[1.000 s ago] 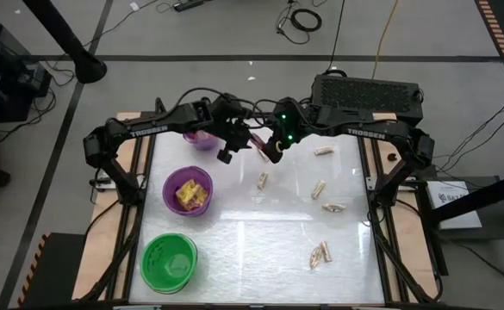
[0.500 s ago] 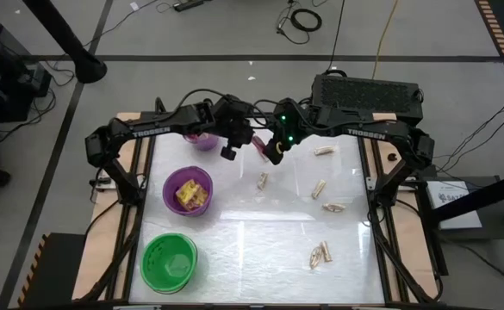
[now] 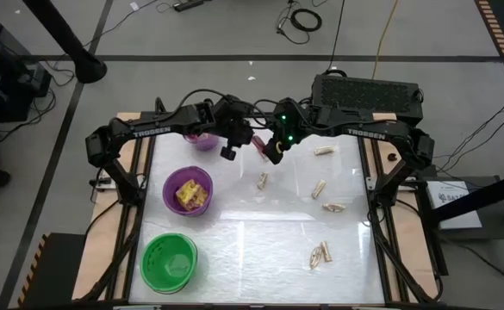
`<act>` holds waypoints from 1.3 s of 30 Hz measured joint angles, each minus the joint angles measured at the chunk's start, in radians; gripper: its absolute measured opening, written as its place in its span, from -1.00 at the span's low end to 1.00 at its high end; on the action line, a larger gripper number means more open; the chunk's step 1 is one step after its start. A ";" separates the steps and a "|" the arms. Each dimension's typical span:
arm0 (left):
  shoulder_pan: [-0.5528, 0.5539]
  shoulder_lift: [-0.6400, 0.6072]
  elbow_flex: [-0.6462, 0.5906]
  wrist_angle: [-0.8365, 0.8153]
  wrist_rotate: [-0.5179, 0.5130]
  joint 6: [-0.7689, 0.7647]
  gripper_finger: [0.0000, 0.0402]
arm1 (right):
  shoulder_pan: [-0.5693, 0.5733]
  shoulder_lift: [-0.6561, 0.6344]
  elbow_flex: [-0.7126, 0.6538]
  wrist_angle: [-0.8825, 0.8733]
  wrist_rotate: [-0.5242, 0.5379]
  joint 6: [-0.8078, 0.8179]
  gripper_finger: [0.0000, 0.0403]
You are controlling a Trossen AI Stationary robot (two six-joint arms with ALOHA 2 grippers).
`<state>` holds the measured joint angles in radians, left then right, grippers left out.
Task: Sort candy by brand, put in halloween buckets
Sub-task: Put the red candy into the top purple bucket
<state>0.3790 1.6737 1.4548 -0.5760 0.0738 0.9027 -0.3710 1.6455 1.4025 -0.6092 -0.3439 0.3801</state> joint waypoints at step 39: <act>0.292 -0.237 0.001 -0.670 -0.213 -0.286 -0.99 | -0.002 0.000 0.000 0.074 0.112 -0.139 0.31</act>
<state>0.6706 1.4372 1.4555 -1.2465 -0.1388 0.6165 -0.3733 1.6455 1.4025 -0.5352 -0.2321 0.2414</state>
